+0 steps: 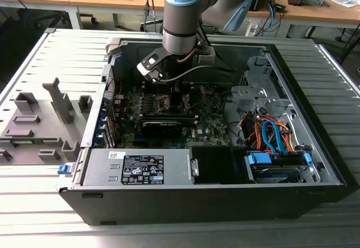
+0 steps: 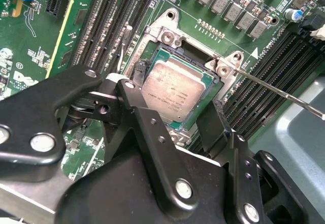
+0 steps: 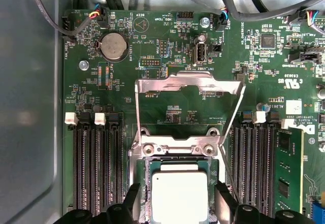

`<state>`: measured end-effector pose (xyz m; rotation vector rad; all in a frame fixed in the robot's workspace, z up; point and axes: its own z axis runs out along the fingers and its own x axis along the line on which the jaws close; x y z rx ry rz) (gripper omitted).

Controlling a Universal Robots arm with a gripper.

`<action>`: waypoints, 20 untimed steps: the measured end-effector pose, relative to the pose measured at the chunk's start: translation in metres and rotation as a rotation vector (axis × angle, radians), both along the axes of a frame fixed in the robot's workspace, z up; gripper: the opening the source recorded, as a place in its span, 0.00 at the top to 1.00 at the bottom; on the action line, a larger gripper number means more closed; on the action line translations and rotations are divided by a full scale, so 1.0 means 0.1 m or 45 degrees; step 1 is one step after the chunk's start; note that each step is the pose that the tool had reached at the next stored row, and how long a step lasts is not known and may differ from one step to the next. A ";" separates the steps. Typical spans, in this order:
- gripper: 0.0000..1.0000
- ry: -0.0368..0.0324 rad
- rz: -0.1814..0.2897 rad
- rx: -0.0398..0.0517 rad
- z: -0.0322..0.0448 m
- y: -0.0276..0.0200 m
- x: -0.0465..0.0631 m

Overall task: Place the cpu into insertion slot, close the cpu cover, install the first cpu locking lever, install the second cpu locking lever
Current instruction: 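Place the cpu into insertion slot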

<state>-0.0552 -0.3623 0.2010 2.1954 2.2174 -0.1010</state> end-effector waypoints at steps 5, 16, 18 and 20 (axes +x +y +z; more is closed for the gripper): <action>0.32 -0.0002 0.000 0.000 -0.002 0.031 0.00; 0.53 -0.0004 0.000 0.010 0.374 0.048 0.00; 0.58 -0.0003 0.000 0.033 0.375 0.009 0.00; 0.71 -0.0003 0.000 0.056 0.374 -0.048 0.00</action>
